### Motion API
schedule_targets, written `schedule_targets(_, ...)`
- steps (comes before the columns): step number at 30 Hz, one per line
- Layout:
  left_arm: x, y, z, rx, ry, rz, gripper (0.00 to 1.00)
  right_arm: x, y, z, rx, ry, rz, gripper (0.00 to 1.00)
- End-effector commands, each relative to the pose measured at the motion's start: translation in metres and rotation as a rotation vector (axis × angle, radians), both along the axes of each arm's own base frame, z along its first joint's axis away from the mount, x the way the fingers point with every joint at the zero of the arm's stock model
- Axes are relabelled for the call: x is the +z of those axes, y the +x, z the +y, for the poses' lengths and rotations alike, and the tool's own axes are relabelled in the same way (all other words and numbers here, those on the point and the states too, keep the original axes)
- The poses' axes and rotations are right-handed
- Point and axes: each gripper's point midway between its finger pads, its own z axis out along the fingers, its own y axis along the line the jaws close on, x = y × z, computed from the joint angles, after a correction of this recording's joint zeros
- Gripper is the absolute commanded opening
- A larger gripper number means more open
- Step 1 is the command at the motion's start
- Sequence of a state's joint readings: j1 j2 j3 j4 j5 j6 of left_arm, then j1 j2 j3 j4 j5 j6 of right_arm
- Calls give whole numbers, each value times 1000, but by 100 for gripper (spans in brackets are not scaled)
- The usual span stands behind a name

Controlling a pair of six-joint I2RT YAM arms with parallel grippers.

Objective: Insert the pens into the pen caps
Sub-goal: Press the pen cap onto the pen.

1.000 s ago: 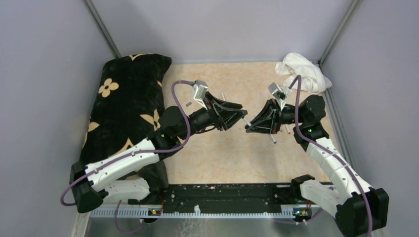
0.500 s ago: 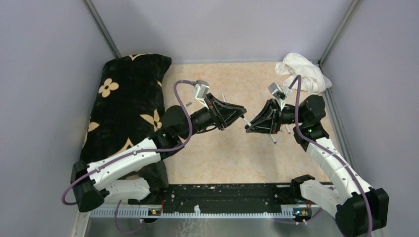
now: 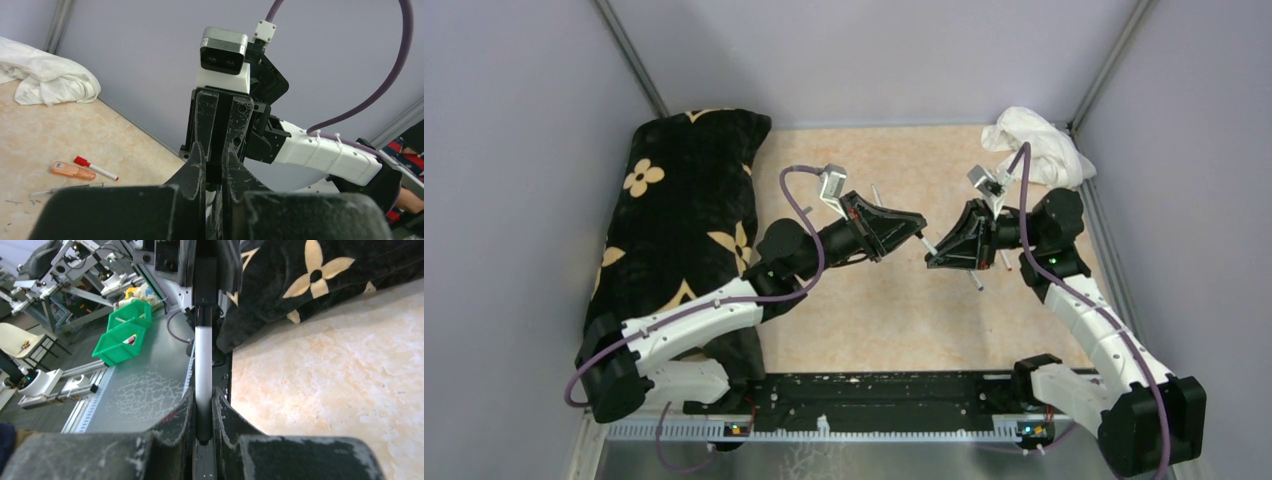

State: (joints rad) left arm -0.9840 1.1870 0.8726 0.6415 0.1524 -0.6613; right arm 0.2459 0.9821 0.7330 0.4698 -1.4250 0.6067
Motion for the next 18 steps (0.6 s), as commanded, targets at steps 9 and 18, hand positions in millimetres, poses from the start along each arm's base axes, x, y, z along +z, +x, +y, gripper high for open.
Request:
schedule_targets(9,-134,-64,-48,-277,278,262,0,48,29,3,-98,61,-159,0)
schedule_targets(18,-185,-57,-45,-137,446,360,0,43,61,-8,-269,-48,-238,0)
